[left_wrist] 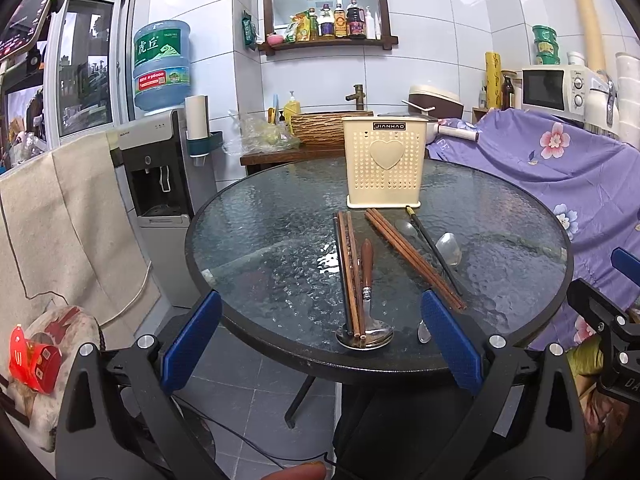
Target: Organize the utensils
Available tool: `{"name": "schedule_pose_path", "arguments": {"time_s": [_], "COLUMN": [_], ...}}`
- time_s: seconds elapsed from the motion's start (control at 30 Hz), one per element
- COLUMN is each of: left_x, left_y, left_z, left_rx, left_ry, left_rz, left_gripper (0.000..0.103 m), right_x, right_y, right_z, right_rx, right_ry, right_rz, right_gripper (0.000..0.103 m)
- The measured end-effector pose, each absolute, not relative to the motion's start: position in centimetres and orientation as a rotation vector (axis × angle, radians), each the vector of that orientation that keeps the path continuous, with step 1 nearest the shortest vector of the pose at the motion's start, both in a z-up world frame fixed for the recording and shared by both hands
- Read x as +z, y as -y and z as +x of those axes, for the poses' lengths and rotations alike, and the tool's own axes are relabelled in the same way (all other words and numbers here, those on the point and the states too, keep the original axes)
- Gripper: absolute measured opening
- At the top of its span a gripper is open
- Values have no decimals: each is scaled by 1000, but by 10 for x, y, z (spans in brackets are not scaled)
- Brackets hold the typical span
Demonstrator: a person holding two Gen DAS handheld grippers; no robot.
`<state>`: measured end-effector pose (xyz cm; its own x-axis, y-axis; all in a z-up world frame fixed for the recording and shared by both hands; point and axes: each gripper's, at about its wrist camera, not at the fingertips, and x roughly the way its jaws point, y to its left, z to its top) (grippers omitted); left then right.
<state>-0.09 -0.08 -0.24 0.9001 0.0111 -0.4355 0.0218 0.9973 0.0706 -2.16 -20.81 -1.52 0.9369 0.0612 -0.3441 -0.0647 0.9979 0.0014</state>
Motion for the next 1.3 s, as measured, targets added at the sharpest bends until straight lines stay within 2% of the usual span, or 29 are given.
{"name": "schedule_pose_path", "arguments": {"time_s": [1.3], "left_x": [1], "left_y": [2], "left_z": [-1], "left_rx": [-25], "left_ry": [-457], "left_rz": [82], "left_gripper": [98], "right_x": [-16], "right_y": [210], "right_z": [-20], "right_rx": [64], "right_ry": [-356], "right_rz": [-7], "right_gripper": [97]}}
